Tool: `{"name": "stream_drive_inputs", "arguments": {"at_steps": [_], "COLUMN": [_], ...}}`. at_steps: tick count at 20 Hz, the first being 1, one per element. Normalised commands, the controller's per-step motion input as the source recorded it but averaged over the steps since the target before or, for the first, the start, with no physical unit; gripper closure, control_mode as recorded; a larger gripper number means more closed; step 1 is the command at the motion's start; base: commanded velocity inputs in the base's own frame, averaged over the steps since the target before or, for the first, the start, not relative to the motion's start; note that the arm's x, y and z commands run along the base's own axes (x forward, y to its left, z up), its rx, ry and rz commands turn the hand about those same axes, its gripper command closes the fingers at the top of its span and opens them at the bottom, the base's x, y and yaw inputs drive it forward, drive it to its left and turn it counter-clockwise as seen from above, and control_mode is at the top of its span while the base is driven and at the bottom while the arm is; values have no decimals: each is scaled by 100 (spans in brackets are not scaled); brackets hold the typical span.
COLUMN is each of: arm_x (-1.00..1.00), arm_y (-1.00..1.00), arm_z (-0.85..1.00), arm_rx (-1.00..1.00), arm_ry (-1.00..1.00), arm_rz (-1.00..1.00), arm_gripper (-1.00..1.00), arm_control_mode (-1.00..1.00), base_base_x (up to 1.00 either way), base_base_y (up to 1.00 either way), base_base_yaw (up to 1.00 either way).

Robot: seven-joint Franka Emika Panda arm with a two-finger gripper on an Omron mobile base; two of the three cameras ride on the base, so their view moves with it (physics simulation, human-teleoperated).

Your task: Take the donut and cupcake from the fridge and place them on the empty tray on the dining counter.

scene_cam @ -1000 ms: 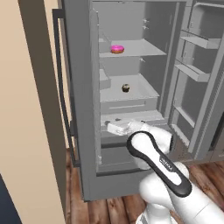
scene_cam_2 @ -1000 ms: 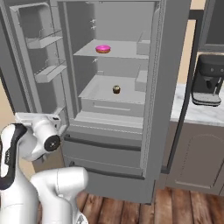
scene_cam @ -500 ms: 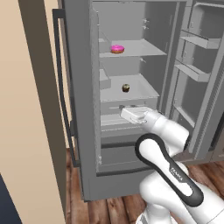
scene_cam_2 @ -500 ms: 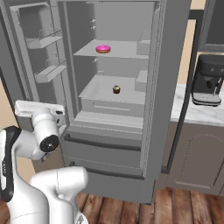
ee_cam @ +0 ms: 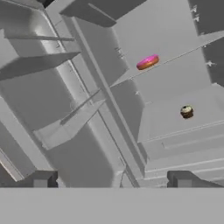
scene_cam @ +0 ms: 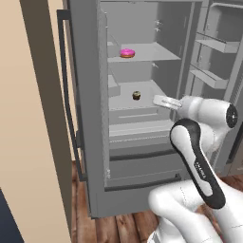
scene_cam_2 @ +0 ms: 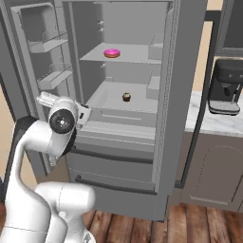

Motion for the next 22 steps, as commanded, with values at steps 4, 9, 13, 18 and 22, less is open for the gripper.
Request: {"name": "stream_drive_inputs", "arguments": {"at_steps": [4, 9, 13, 18, 22], "arm_x": [-48, -82, -92, -63, -18], "arm_y": [-63, -42, -2, 0, 0], "arm_z": [77, 17, -52, -41, -26], "arm_rx": [-50, -52, -23, -4, 0], "arm_ry": [42, 36, 2, -30, -49], "arm_rz": [-14, -9, 0, 2, 0], "arm_gripper": [-100, -100, -100, -100, -100], "arm_control_mode": [-100, -100, -100, -100, -100], "base_base_x": [0, 0, 0, 0, 0], "base_base_y": [0, 0, 0, 0, 0], "base_base_yaw": [0, 0, 0, 0, 0]}}
